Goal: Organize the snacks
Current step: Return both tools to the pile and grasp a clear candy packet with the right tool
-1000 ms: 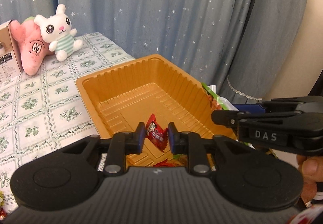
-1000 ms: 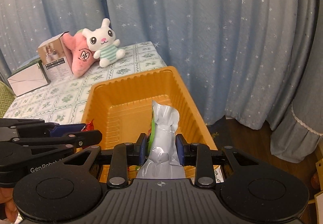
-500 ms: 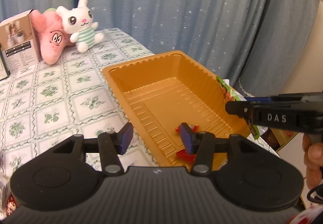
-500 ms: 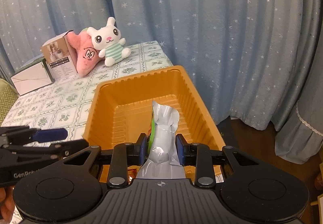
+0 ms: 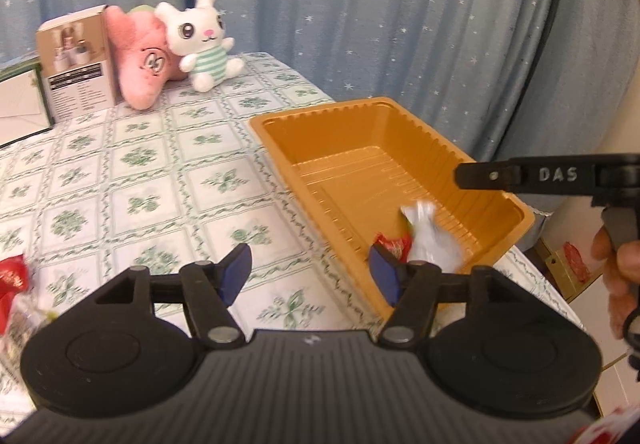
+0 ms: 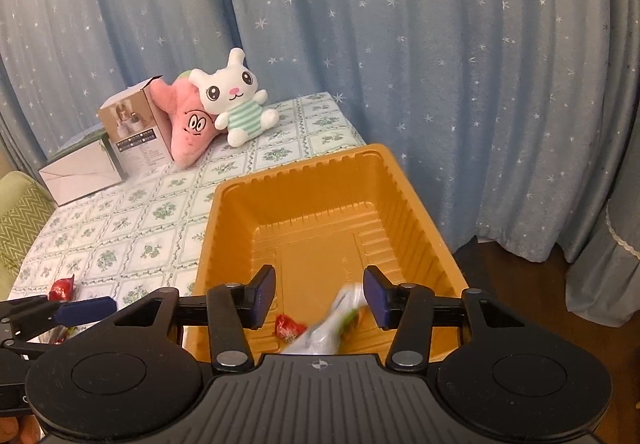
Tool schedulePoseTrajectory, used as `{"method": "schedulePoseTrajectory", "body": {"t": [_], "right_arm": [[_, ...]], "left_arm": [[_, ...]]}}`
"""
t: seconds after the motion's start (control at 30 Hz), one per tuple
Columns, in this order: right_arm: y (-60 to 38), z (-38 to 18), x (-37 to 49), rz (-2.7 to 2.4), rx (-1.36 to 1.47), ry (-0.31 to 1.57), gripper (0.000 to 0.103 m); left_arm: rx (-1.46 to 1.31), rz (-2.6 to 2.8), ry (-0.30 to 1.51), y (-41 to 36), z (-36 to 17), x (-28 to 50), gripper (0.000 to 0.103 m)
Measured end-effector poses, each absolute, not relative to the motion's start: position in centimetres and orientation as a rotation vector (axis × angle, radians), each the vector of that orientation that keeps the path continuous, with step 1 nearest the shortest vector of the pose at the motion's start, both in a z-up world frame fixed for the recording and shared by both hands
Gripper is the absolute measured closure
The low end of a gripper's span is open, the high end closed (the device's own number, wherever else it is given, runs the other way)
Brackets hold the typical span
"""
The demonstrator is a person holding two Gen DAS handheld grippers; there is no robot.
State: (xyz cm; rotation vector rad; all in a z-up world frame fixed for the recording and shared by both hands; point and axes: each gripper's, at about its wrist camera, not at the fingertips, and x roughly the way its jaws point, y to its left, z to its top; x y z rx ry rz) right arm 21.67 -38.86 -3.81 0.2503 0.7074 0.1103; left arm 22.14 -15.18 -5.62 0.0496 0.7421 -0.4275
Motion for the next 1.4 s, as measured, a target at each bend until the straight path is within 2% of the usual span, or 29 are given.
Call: {"method": "schedulePoseTrajectory", "body": {"t": [0.6, 1.03, 1.4], "right_arm": [[-31.9, 2.3, 14.1, 0.172, 0.214, 0.682, 0.051], [-24.8, 3.3, 10.5, 0.261, 0.192, 0.693, 0.049], [-21.6, 2.3, 9.3, 0.312, 0.172, 0.71, 0.048]], "left_arm": [[-0.007, -0.268, 0.703, -6.8, -0.9, 13.2, 0.018], [-0.047, -0.119, 0.681, 0.5, 1.5, 8.1, 0.013], [-0.03, -0.036, 0.693, 4.5, 0.8, 5.9, 0.008]]}}
